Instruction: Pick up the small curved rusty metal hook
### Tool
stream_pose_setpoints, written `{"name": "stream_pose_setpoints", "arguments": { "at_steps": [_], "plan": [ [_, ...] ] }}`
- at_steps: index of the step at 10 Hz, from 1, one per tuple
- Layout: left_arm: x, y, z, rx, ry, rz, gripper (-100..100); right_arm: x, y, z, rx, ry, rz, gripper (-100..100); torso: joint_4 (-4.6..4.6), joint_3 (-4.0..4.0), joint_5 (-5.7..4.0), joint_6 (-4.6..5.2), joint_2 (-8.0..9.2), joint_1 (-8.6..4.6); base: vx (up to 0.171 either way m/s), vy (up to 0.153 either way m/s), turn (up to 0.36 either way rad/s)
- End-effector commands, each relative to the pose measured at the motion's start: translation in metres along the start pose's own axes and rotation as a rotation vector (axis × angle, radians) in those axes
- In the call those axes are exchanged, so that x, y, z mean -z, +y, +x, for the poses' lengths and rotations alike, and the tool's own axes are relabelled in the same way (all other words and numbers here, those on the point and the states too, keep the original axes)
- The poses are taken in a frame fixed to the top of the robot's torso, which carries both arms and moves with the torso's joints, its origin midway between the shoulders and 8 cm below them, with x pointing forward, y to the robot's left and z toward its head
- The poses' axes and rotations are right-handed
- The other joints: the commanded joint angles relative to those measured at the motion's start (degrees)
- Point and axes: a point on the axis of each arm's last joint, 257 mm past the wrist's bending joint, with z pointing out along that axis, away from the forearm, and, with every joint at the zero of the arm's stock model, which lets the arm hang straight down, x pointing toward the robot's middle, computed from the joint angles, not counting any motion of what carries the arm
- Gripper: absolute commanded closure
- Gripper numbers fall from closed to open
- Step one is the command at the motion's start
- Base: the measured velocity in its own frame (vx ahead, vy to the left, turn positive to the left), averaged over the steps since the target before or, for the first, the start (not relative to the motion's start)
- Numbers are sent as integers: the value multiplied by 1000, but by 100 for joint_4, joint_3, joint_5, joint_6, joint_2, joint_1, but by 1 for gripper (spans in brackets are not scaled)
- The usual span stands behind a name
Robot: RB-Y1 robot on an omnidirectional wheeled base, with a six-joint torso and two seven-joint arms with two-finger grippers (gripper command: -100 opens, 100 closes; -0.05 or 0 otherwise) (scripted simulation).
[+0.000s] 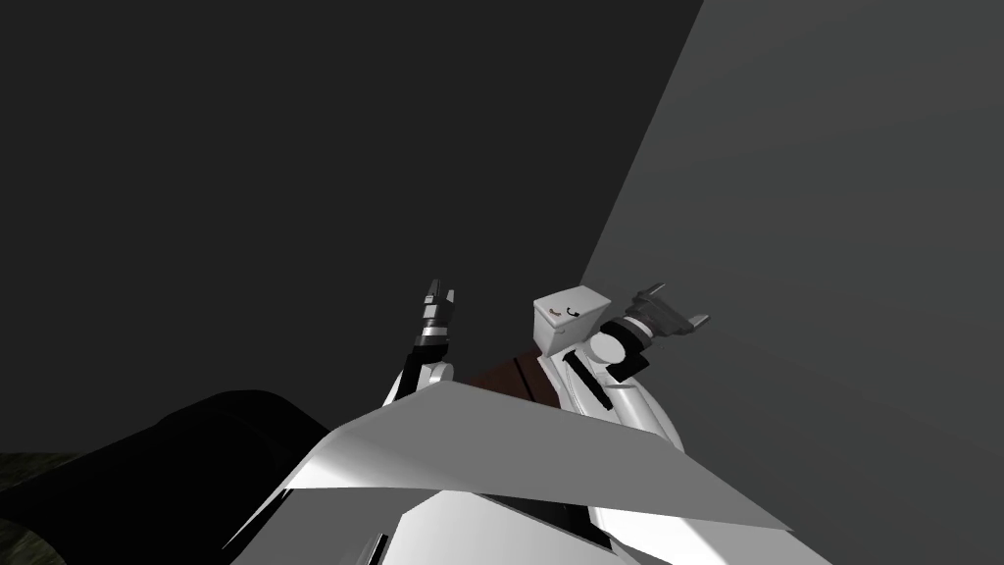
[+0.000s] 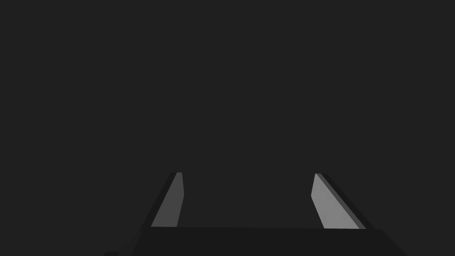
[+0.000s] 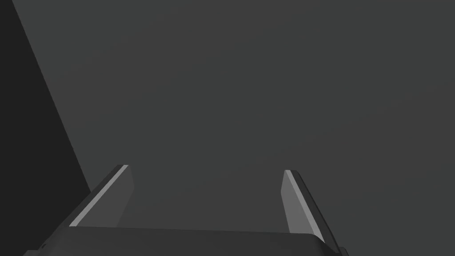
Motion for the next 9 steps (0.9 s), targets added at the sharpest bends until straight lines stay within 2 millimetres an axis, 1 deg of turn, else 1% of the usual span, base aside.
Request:
{"name": "stream_pose_setpoints", "arguments": {
  "at_steps": [1, 2, 3, 9],
  "plan": [
    [0, 0, 0, 0, 0, 0, 0, 2, 2, -13, -23, -47, -19, -100, 0, 0, 0, 0, 0, 0, 6, -12, 2],
    [0, 0, 0, 0, 0, 0, 0, 2, 3, -15, -26, -56, -21, -100, 0, 1, 1, 0, 1, 3, 0, 0, 0],
    [0, 0, 0, 0, 0, 0, 0, 2, 3, -24, -64, -82, -52, -100, 1, 2, 1, 0, 3, 6, 9, -18, -26],
    [0, 0, 0, 0, 0, 0, 0, 9, 9, -70, -164, -235, -149, -100, 0, 0, 1, 0, 0, 3, 14, -18, -19]
  ]
}}
